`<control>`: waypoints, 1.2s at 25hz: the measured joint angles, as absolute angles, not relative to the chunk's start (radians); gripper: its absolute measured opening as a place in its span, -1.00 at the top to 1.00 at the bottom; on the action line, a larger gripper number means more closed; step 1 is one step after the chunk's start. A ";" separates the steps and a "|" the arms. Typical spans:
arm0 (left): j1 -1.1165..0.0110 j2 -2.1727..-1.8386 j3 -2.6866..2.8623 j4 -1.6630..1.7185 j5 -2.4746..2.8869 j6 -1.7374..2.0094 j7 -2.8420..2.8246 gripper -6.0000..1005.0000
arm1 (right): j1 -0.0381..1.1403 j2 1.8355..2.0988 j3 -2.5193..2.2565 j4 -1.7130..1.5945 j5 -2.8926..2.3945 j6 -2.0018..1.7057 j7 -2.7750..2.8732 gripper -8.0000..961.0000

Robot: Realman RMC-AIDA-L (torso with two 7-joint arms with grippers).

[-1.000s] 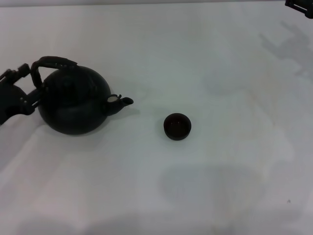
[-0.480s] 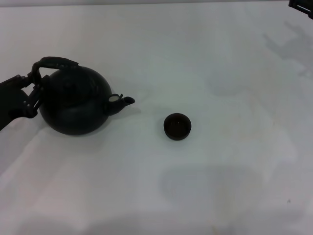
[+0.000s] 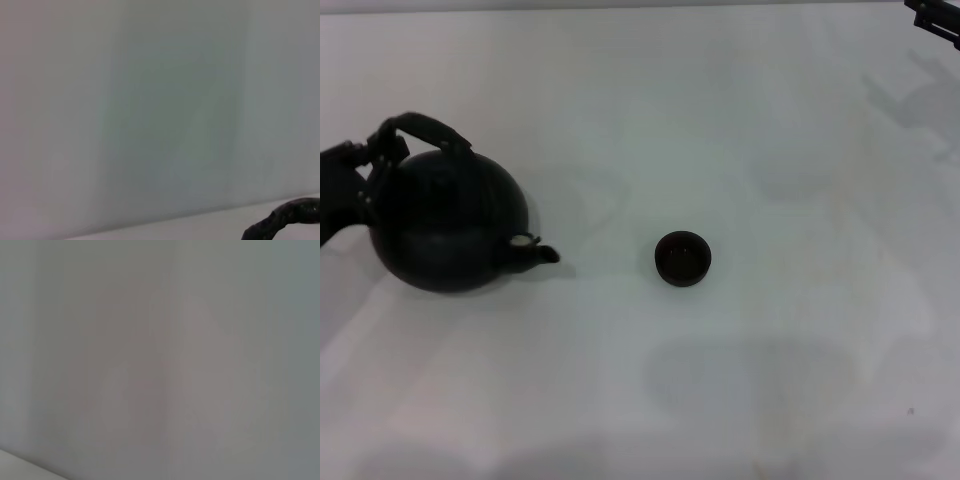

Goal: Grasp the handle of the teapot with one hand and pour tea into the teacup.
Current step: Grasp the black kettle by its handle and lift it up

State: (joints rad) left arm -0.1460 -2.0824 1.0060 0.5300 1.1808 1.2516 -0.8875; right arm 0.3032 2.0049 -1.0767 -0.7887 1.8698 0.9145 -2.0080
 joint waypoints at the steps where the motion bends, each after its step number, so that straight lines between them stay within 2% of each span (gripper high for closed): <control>1: -0.149 -2.082 1.006 0.534 1.176 1.252 -0.891 0.61 | 0.303 2.005 -1.077 -0.789 1.869 0.915 -2.008 -0.76; 8: -0.178 -2.076 1.012 0.603 1.197 1.243 -0.973 0.71 | 0.304 2.005 -1.081 -0.786 1.868 0.931 -2.008 -0.76; 30: -0.200 -2.079 1.323 1.066 1.543 0.882 -1.387 0.72 | 0.301 2.005 -1.065 -0.744 1.873 0.985 -2.007 -0.76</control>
